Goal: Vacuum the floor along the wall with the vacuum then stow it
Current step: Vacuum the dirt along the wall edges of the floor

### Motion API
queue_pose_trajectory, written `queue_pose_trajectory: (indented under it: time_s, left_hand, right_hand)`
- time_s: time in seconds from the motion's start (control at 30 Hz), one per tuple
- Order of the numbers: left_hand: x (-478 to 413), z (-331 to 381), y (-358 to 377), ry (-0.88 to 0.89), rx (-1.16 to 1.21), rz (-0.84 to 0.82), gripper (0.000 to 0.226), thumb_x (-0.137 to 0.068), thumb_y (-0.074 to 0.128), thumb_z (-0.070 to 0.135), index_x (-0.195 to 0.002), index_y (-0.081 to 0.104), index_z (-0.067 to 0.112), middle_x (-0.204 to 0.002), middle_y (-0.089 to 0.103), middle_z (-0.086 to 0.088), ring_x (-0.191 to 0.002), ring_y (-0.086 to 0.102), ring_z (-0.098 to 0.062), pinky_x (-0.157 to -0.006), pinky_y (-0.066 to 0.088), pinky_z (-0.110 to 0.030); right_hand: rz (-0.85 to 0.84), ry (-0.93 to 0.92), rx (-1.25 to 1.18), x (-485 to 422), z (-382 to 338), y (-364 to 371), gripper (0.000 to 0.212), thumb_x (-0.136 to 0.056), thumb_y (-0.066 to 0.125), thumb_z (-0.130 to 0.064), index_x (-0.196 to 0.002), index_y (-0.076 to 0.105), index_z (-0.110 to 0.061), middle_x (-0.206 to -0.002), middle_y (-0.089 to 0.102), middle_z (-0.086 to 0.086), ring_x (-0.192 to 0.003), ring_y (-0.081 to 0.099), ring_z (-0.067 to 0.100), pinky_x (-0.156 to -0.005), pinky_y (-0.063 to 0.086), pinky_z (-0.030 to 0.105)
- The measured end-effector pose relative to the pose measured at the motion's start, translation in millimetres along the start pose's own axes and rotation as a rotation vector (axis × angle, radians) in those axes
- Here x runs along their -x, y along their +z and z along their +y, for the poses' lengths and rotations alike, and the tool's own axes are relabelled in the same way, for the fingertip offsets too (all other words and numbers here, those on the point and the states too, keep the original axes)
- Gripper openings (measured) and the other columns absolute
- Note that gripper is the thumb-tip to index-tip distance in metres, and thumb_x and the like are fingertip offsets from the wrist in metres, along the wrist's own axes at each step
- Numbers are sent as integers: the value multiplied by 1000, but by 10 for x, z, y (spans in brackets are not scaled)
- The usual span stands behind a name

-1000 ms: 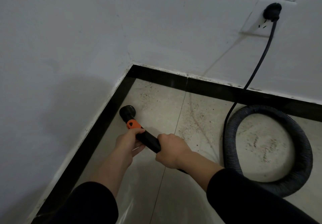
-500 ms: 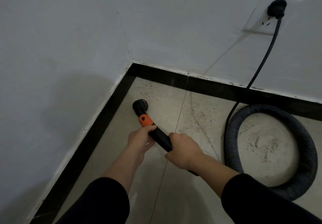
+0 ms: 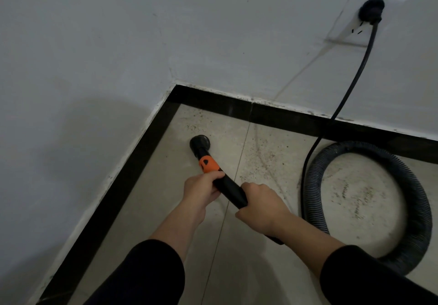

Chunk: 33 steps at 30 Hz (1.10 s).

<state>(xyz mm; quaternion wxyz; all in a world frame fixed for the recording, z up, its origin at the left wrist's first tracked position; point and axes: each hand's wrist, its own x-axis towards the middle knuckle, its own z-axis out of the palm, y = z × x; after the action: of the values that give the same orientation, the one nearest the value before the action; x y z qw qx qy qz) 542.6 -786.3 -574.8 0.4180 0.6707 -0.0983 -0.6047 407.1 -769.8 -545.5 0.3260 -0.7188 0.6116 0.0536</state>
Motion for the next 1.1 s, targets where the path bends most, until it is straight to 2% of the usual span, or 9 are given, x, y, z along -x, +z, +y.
queue_pose_trajectory:
  time_s: [0.13,0.23,0.43,0.53,0.73,0.9,1.1]
  left_hand:
    - [9,17,-76,-3,-5,8,15,-82,71,7,-92,62,1,-94,69,-18,-87,68,-23,-73,55,-26]
    - [5,45,-164,-8,13,22,27,-82,70,7,-105,60,-4,-94,69,-18,-86,67,-23,-72,55,-27]
    - [-10,100,-400,-5,43,29,30,-84,70,7,-110,60,-5,-95,68,-18,-86,67,-21,-76,54,-28]
    - [-25,122,-503,0,64,21,28,-84,70,8,-108,60,-4,-94,69,-18,-86,68,-20,-70,54,-25]
    - [-23,145,-653,0,87,39,13,-85,69,5,-93,60,0,-89,68,-16,-81,67,-19,-69,53,-25]
    - [-48,151,-796,-9,73,29,27,-85,71,9,-107,60,-2,-93,69,-15,-83,68,-18,-65,53,-23]
    - [-4,176,-912,-35,2,-21,31,-86,69,11,-113,59,0,-96,69,-15,-86,68,-19,-65,53,-23]
  right_hand:
    - [-3,-21,4,-13,-28,5,15,-82,61,-20,-87,48,-18,-81,52,2,-73,53,21,-52,35,27]
    - [-15,-34,2,-55,-96,22,14,-82,62,-20,-90,51,-17,-83,55,3,-75,56,23,-57,39,27]
    - [-43,-68,7,-163,-276,92,22,-82,63,-20,-102,58,-15,-87,59,5,-81,61,26,-64,46,29]
    - [-44,-88,25,-203,-353,115,23,-82,64,-21,-103,58,-14,-86,58,5,-80,60,26,-64,45,28]
    - [-64,-113,29,-244,-472,170,25,-81,65,-21,-105,59,-14,-91,61,7,-83,61,26,-69,50,31]
    - [-90,-133,33,-253,-566,200,28,-81,66,-22,-106,59,-14,-95,61,8,-87,62,28,-70,50,32]
    - [-118,-135,33,-205,-629,186,31,-81,68,-22,-109,59,-13,-96,60,7,-87,61,27,-69,47,30]
